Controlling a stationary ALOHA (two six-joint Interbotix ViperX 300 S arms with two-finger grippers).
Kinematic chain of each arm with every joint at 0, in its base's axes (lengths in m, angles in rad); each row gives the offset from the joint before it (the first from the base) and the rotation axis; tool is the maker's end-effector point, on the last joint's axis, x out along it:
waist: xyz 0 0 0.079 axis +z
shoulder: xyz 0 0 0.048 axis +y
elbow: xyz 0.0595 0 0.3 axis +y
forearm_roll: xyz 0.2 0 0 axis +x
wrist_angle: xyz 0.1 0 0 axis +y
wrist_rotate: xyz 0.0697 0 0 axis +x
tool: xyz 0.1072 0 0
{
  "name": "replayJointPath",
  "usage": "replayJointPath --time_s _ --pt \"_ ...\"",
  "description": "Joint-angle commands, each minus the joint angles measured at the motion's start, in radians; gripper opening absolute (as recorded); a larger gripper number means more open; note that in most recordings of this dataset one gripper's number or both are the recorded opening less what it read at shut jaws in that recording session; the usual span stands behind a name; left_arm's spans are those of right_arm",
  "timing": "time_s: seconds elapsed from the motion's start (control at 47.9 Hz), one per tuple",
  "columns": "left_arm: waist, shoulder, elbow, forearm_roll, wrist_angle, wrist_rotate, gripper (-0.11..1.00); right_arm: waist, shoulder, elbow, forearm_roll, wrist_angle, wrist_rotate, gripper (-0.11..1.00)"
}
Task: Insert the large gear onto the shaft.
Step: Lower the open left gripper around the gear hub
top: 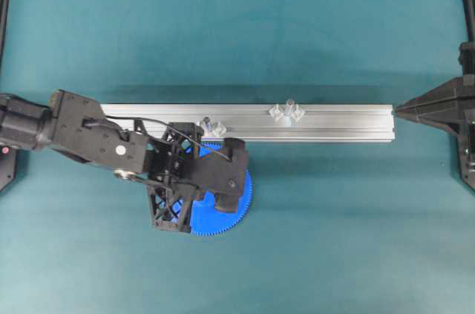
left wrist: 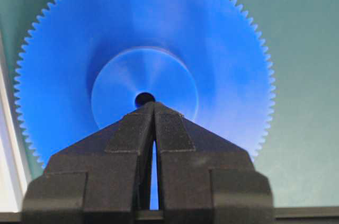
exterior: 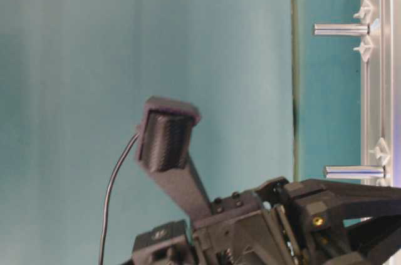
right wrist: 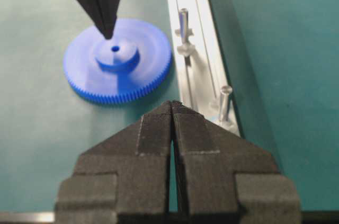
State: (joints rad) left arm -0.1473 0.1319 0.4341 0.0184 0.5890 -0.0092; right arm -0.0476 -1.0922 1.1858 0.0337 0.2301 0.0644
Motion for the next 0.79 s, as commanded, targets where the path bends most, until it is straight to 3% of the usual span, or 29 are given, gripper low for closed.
replayJointPath --time_s 0.0,0.772 --pt "-0.003 0.002 -0.040 0.003 0.035 0.015 -0.01 -0.002 0.006 -0.008 0.000 -0.003 0.008 0.02" --pt "-0.003 0.032 -0.084 0.003 0.078 0.035 -0.01 -0.002 0.000 -0.003 0.000 -0.003 0.009 0.02"
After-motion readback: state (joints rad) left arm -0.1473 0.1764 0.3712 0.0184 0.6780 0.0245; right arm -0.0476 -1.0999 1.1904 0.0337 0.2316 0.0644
